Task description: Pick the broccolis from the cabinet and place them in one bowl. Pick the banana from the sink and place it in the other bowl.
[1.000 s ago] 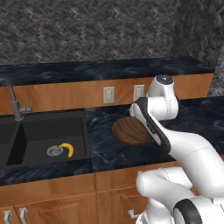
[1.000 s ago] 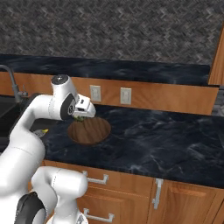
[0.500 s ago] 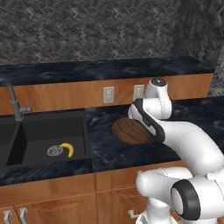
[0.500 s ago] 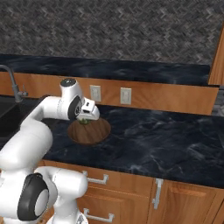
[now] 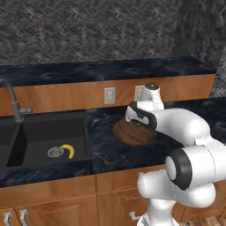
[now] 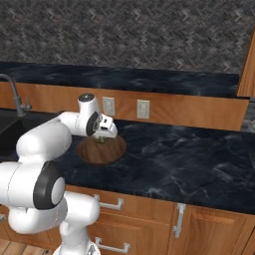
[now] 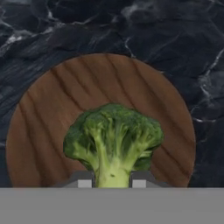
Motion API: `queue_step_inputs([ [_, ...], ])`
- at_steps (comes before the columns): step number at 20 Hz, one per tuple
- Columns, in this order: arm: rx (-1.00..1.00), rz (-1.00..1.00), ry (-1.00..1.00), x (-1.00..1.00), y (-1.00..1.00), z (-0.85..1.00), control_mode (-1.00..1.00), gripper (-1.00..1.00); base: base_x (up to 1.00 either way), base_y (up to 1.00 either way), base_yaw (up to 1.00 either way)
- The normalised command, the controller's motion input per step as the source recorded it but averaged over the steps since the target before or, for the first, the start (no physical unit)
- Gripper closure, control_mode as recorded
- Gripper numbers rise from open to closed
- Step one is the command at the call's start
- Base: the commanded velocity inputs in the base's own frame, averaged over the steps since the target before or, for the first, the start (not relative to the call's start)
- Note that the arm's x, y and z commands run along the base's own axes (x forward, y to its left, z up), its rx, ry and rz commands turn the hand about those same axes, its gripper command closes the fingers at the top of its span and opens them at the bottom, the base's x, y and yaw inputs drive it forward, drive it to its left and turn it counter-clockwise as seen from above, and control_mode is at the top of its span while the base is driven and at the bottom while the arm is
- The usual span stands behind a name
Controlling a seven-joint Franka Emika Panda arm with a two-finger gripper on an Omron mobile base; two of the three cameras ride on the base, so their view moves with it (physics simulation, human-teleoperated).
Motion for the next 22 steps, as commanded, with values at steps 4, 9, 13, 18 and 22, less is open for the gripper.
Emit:
queue_step_inputs([
  [4, 0.0, 0.0, 0.15, 0.04, 0.01, -0.53, -1.0, 1.0, 0.0, 0.0, 0.0],
  [9, 0.0, 0.0, 0.09, 0.05, 0.02, -0.47, -1.0, 1.0, 0.0, 0.0, 0.0],
  [13, 0.0, 0.0, 0.0, 0.36, 0.0, -0.11, -1.0, 1.0, 0.0, 0.0, 0.0],
  [18, 0.0, 0.0, 0.0, 0.41, 0.0, -0.11, -1.0, 1.0, 0.0, 0.0, 0.0],
  [22, 0.0, 0.0, 0.0, 0.38, 0.0, -0.26, -1.0, 1.0, 0.0, 0.0, 0.0],
])
